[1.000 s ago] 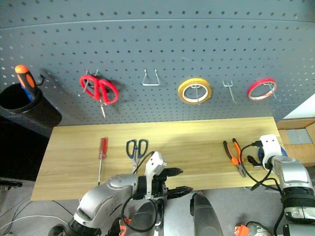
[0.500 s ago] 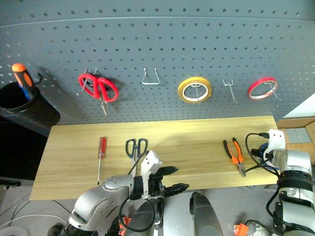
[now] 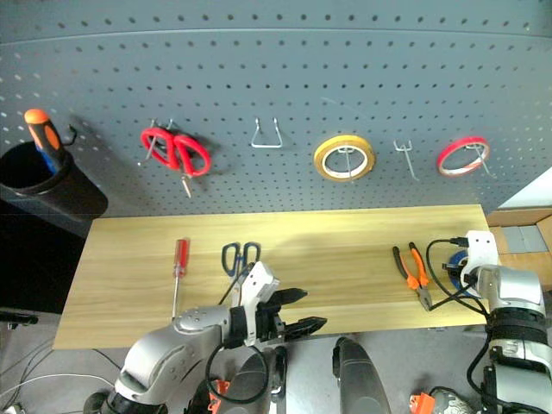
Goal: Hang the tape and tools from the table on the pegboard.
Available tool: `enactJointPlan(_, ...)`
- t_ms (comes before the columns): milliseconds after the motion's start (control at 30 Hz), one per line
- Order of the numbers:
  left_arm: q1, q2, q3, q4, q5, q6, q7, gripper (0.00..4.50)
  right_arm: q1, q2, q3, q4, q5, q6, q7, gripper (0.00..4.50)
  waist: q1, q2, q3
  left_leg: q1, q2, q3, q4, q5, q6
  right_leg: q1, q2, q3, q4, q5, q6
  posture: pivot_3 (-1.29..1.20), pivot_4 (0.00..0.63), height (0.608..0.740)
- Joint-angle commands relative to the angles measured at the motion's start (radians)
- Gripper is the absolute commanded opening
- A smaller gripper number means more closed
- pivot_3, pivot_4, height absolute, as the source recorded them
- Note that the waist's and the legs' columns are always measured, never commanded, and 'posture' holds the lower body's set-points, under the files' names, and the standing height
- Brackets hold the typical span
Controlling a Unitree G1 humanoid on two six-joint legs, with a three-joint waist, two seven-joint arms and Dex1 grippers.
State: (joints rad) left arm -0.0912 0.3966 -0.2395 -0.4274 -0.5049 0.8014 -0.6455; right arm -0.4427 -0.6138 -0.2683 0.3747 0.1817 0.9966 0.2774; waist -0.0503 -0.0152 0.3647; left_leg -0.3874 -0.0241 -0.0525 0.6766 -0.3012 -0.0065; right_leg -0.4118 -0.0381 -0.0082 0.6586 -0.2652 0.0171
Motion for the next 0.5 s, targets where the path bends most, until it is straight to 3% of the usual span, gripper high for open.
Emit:
enactJointPlan(33, -0.003, 0.021, 0.054, -0.028, -0.029, -0.013, -0.015, 4.5, 0.042, -0.004, -0.083, -0.181, 0.029, 0.084, -0.032, 0.38, -0.001, 0.002, -0.001, -0.002, 0.0, 0.0, 0.0, 0.0, -0.001, -0.002, 0.0, 0.0, 0.0, 0.0, 0.0, -0.12, 0.372, 0.74)
enactJointPlan(233, -0.019, 0.079, 0.16, -0.023, -0.047, -0.052, -0.065, 4.5, 0.153, 0.09, -0.217, -0.641, 0.175, 0.253, -0.007, 0.38, -0.007, 0.004, -0.003, -0.012, 0.0, -0.001, 0.001, 0.003, -0.005, -0.013, 0.0, -0.002, 0.004, 0.0, 0.0, -0.19, 0.308, 0.74)
enactJointPlan(500, -0.08, 0.087, 0.212, 0.026, -0.046, -0.119, -0.089, 4.5, 0.359, 0.24, -0.345, -1.006, 0.433, 0.184, 0.119, 0.38, -0.01, 0.008, -0.019, -0.013, -0.001, 0.0, 0.001, 0.003, -0.005, -0.013, -0.001, -0.001, 0.002, 0.001, 0.002, -0.24, 0.26, 0.74)
